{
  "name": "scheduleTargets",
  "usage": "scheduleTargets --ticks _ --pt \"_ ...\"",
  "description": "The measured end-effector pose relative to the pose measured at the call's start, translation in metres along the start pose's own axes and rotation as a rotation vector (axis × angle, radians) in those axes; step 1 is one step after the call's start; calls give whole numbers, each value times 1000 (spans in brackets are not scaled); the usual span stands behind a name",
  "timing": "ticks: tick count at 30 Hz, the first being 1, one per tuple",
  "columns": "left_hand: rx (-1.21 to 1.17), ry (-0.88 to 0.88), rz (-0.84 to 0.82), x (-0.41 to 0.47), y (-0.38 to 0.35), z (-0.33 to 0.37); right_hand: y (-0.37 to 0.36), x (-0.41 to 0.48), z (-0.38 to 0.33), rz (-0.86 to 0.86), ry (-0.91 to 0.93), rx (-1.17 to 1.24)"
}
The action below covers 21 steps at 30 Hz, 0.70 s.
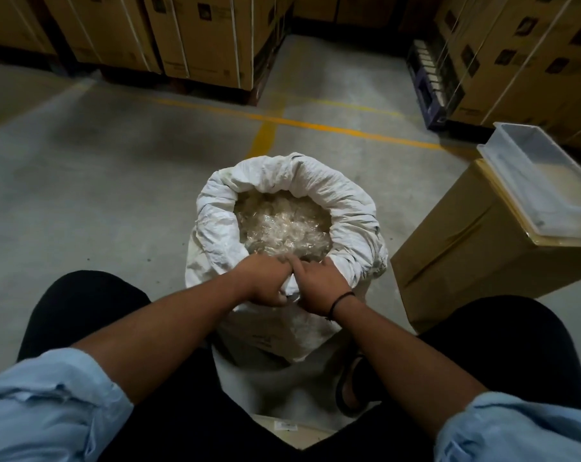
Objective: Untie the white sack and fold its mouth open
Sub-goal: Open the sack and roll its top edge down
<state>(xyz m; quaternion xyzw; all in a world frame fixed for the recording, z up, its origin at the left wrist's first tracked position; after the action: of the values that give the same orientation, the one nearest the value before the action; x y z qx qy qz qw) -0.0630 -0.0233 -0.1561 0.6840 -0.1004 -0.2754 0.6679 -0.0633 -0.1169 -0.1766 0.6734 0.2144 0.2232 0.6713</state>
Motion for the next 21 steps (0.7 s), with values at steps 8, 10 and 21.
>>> scheduleTargets --ticks 8,10,21 --pt "-645 85 -162 -5 25 -32 75 1 -8 602 209 -171" --pt "-619 46 -182 -6 34 -34 81 -3 -14 654 245 -183" --pt "140 32 237 6 -11 21 8 3 15 -222 -177 224"
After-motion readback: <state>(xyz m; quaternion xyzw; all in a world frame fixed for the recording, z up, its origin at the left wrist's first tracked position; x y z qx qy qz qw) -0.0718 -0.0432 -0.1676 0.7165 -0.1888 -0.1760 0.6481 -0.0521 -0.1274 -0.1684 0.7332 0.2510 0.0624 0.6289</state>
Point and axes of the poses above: each hand's wrist, its own x-axis towards the middle knuckle, its own y-axis out of the back of the hand, z = x × y, the point moved 7 cm from there along x, towards the middle knuckle, and after that the axes turned 4 degrees about z, right-handed, at the moved point
